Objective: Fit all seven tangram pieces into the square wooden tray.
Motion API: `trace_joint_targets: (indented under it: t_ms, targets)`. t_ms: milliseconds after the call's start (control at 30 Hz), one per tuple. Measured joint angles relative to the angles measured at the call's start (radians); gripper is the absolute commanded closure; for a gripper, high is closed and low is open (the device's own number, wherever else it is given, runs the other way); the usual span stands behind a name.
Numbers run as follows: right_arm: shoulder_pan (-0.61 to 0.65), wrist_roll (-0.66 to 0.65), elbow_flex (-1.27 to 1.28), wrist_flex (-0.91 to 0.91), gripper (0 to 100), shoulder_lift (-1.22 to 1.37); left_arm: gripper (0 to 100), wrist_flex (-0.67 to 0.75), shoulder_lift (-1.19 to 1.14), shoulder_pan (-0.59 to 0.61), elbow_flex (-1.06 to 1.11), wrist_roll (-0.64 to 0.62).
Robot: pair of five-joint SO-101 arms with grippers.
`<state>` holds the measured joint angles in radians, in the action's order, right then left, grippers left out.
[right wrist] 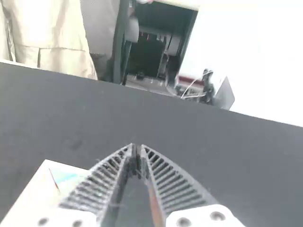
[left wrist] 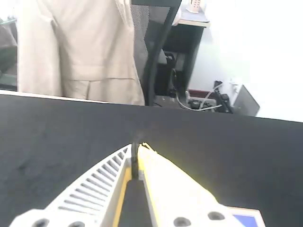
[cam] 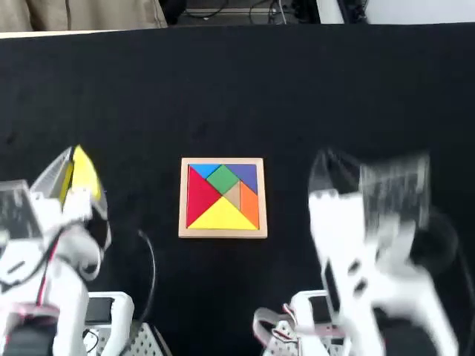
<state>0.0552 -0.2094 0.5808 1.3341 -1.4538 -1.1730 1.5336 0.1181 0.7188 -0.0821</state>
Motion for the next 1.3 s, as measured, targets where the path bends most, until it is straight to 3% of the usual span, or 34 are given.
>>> trace_joint_targets:
  t_ms: [267, 467, 567, 700, 833, 900, 1200, 1300]
  targets:
    - [-0.262, -0.032, 0.233, -0.086, 98.7, -0.193, 97, -0.166, 0.153, 0.054, 0.017, 0.037]
    - [-0.284, 0.032, 0.226, -0.081, 98.7, -0.35, 97, -0.175, 0.176, 0.075, 0.147, 0.215]
    - [-0.29, 0.037, 0.176, -0.077, 98.8, -0.354, 97, -0.169, 0.281, 0.129, 0.143, 0.215]
    - [-0.292, 0.046, 0.158, -0.098, 98.8, -0.354, 97, -0.043, 0.284, 0.166, 0.189, 0.215]
    - [-0.293, 0.048, 0.176, -0.112, 98.8, -0.354, 97, 0.203, 0.287, 0.21, 0.407, 0.21]
    - [-0.293, 0.046, 0.212, -0.13, 98.8, -0.354, 97, 0.259, 0.287, 0.21, 0.497, 0.21]
    - [-0.293, 0.084, 0.275, -0.153, 98.8, -0.354, 97, 0.229, 0.287, -0.106, 0.571, 0.209]
    - [-0.293, 0.084, 0.284, -0.15, 98.7, -0.354, 97, 0.233, 0.287, -0.13, 0.578, 0.209]
